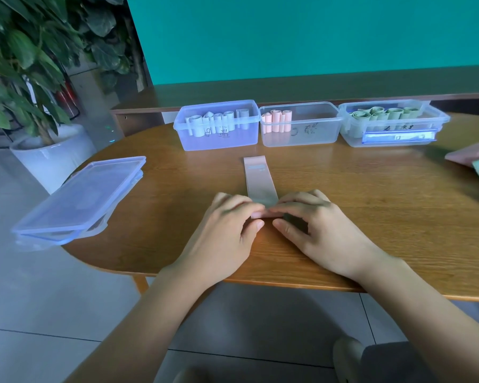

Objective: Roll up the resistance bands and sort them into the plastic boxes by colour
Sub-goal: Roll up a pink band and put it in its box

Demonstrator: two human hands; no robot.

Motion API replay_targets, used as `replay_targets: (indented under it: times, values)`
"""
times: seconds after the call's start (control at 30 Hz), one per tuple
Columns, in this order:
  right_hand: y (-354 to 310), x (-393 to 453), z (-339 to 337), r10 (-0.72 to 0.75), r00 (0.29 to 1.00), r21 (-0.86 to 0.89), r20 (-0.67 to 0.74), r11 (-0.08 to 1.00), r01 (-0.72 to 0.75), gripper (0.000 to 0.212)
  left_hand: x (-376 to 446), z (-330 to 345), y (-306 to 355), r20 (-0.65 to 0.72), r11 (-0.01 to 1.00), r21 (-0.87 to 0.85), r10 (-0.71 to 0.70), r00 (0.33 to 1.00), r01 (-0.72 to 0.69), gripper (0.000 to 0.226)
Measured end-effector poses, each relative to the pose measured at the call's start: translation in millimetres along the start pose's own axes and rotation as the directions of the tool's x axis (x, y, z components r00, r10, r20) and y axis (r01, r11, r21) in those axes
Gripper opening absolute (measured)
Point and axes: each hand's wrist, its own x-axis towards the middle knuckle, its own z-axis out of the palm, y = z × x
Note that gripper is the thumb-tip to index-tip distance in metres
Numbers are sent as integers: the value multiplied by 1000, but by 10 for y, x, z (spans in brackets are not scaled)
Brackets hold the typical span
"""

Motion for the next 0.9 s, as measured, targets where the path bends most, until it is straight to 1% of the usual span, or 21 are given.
replay_targets:
  times: [0.1, 0.23, 0.33, 0.43, 0.53, 0.6, 0.7, 0.83, 0.9]
  values:
    - [21, 14, 20, 7, 1000, 9, -5, 1000, -6, 30, 16, 5, -15, -37, 1000, -1, 11, 999, -11, 26]
    - [27, 20, 31, 40, 999, -44, 15, 998, -39, 34, 59, 32, -33, -32, 1000, -11, -5, 999, 5, 24]
    - [16, 17, 19, 47, 999, -48, 21, 998, -46, 34, 95, 56, -44, -25, 1000, -16, -23, 999, 23, 26]
    - [26, 52, 20, 68, 996, -55, 57, 996, -64, 39, 120, 77, -57, -47, 1000, -9, -6, 999, 6, 27]
    - [54, 97, 26, 97, 993, -93, 65, 991, -91, 44, 136, 81, -60, -87, 1000, -21, 18, 996, -20, 25]
    - [50, 115, 25, 105, 992, -113, 67, 989, -97, 42, 147, 79, -54, -72, 999, -22, 24, 997, -26, 26]
    - [35, 106, 18, 63, 998, -98, 30, 993, -59, 37, 184, 93, -74, -46, 1000, -12, 13, 999, -13, 27]
    - [54, 131, 18, 77, 994, -77, 76, 995, -71, 40, 216, 107, -80, -42, 1000, -5, -11, 999, 11, 29]
    - [73, 162, 24, 76, 994, -55, 77, 996, -72, 39, 219, 98, -72, -60, 1000, 4, -10, 998, 11, 30]
